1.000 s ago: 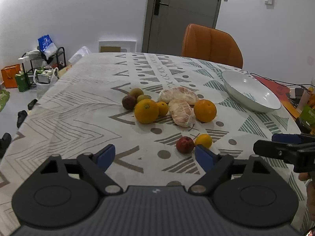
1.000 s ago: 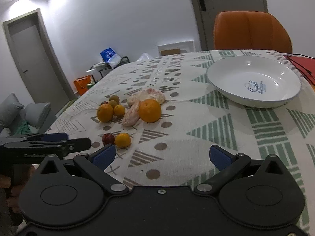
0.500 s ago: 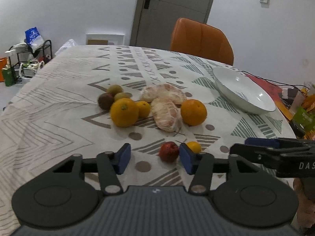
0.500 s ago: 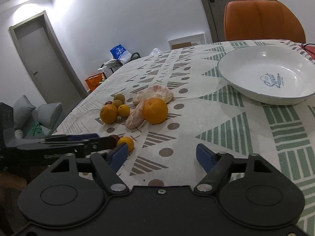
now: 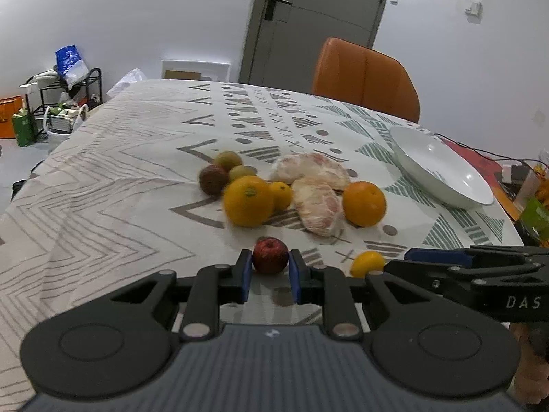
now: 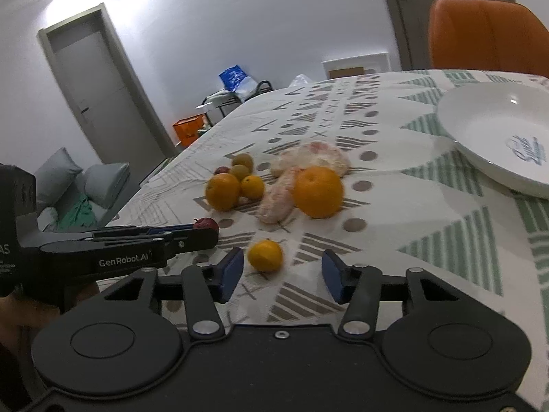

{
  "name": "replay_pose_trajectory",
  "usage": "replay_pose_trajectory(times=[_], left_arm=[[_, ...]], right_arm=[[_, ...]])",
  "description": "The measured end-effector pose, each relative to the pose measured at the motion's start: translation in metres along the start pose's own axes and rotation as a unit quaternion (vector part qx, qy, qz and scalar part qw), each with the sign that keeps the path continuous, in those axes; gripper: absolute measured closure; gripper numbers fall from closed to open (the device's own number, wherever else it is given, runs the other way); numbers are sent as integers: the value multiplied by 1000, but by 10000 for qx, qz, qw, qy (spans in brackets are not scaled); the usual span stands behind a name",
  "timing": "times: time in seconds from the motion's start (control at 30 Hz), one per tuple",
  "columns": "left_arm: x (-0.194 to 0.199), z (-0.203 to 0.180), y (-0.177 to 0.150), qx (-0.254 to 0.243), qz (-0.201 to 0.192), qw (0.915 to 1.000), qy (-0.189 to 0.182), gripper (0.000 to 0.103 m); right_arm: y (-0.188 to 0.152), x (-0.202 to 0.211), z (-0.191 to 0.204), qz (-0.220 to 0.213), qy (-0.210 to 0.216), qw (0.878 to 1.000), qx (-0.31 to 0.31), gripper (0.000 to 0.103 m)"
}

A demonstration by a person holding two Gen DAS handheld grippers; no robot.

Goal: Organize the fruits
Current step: 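Grasp a small yellow citrus with the right tool while the left tool grasps a red plum, then carry both fruits over the white plate and open both tools to drop them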

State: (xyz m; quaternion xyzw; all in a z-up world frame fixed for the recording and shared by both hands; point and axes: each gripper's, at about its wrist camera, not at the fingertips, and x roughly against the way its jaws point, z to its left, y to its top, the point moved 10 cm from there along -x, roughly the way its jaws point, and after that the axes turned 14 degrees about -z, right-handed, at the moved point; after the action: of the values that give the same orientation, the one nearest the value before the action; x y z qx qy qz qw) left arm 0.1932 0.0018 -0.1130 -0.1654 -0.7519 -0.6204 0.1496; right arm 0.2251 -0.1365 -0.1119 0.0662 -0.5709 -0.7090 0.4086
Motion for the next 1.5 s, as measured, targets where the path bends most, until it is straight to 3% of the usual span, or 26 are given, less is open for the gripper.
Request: replay_pose_trajectory(times=[0.17,0.3,0.47,0.73,1.5], left_arm=[[6,12,4,61,-69,9999,74,82],[9,18,8,89,-119,9998,118,82],[12,18,14,49,-197,9997,100,82],[11,-3,27,-134,-320,9994,-54,82],[-28,-113,64,-892,-438,9931,-630,82]], right_arm=[[-2,-11,10,81,52,9999,110,64],[-4,-18,17,174,76,9995,254,81],[5,-11,20,-50,64,9994,342,81],[24,10,-11,-357,-278,9988,169,81],[64,71,-121,-1174,-1071,9864,-424,81]])
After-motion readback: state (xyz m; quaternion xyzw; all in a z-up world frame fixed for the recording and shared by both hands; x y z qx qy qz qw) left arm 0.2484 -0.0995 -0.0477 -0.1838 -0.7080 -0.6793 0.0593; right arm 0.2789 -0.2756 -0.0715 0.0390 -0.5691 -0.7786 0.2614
